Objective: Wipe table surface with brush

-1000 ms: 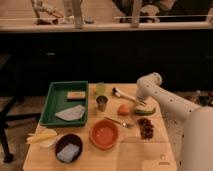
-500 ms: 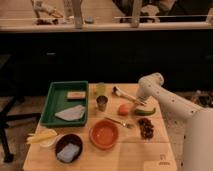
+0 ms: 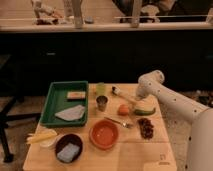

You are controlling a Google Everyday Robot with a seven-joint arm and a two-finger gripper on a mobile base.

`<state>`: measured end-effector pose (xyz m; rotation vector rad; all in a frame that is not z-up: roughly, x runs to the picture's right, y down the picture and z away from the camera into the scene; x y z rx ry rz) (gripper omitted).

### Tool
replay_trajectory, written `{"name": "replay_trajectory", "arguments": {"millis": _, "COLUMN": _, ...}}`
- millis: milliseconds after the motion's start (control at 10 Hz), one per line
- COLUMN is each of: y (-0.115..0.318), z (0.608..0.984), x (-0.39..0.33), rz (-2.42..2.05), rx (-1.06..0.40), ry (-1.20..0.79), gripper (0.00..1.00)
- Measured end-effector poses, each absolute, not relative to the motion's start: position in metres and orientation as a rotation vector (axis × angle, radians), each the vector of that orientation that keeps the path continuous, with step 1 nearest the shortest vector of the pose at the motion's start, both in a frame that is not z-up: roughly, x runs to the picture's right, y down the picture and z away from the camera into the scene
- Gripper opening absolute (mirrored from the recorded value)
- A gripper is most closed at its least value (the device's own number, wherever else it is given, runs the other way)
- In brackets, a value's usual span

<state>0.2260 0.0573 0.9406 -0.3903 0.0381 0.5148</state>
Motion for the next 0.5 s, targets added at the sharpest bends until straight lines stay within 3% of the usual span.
{"name": "replay_trajectory", "arguments": {"millis": 500, "y": 0.038, "z": 0.923, "x": 0.212, "rz": 0.356, "rx": -0.363, "ry": 0.088, "gripper": 0.00}}
